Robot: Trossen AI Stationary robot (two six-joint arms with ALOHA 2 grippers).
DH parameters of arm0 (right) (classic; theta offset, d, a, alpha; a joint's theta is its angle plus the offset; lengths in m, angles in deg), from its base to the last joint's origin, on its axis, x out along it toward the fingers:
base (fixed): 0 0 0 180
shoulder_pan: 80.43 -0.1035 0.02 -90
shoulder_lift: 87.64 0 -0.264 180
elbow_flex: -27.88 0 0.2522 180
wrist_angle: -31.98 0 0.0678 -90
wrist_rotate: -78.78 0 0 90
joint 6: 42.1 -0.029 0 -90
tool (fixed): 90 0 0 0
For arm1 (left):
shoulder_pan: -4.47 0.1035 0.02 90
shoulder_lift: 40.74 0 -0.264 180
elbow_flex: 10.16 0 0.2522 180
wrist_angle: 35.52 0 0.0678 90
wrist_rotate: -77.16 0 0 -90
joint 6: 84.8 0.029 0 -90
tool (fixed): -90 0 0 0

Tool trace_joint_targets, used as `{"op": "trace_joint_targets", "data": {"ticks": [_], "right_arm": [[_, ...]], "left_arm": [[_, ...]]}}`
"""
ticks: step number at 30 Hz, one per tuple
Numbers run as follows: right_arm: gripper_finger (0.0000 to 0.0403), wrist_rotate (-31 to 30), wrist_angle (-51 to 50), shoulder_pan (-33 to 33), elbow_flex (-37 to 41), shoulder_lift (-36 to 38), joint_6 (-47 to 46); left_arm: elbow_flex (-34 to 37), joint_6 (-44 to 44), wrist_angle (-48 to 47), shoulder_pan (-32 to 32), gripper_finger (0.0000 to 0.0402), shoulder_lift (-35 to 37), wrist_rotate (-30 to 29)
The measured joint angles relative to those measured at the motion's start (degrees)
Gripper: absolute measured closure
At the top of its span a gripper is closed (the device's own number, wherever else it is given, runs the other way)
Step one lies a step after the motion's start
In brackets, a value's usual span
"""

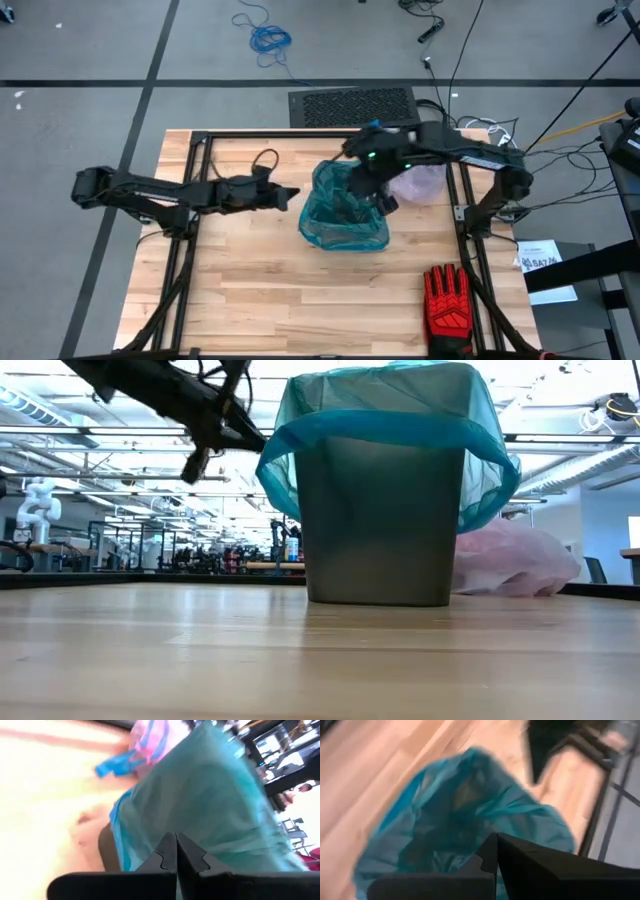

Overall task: Place trash/remove bag and relplace
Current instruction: Insert a new trash bag into the bin

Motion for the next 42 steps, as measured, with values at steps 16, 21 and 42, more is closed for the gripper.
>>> {"op": "trace_joint_targets", "data": {"ticks": [16,21,42], "right_arm": [[0.0403,-3.20,-3.37,1.90,0.01,-14.46,12.17],[0.0403,-3.82,-3.59,3.29,1.20,-17.34,10.64],[0.0403,-4.21,-3.42,3.84,7.81,-13.70,0.83]], "left_arm": [[0.00,10.04,-5.01,-0.24,0.0402,19.05,-9.23],[0.00,10.03,-9.35,-0.24,0.0402,20.93,-9.64],[0.00,9.86,-13.51,-0.24,0.0402,21.15,-9.62]]}}
